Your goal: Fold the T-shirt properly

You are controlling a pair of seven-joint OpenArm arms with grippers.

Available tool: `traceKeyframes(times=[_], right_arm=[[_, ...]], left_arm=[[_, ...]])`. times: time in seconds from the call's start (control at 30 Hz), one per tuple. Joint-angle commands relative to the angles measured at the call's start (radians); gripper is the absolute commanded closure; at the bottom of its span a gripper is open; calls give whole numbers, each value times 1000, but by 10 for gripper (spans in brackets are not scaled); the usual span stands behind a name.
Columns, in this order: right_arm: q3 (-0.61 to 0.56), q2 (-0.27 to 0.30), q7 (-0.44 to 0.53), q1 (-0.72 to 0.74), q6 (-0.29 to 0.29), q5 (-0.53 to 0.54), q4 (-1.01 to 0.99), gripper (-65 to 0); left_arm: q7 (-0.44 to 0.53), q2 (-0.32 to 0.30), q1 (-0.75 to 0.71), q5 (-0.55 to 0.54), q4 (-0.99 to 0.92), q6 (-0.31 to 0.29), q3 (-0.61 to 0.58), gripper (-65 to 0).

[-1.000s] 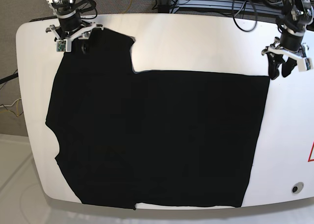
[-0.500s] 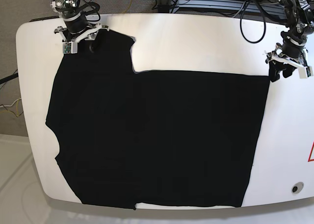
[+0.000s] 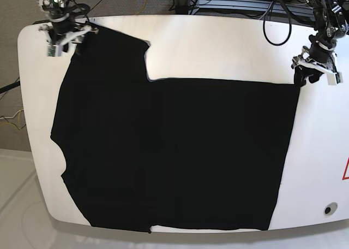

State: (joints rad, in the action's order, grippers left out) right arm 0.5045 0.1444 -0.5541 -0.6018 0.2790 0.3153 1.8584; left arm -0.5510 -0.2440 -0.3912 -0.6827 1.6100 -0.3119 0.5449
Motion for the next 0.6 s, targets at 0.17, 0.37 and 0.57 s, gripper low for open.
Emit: traceKeyframes(times=[0.17,0.37,0.57], right_arm=[[8,7,21,-13,8,4,26,-267],[9,5,41,-23,-3,6,15,-270],[21,-1,52,-28,-8,16,6,-271]], left_arm=[[13,-10,-12,-14,36,-9,-4,-321],[-6,-3,-36,-35,68,-8,-2,-328],[-19,7,-38,-43,76,-6,4,-328]])
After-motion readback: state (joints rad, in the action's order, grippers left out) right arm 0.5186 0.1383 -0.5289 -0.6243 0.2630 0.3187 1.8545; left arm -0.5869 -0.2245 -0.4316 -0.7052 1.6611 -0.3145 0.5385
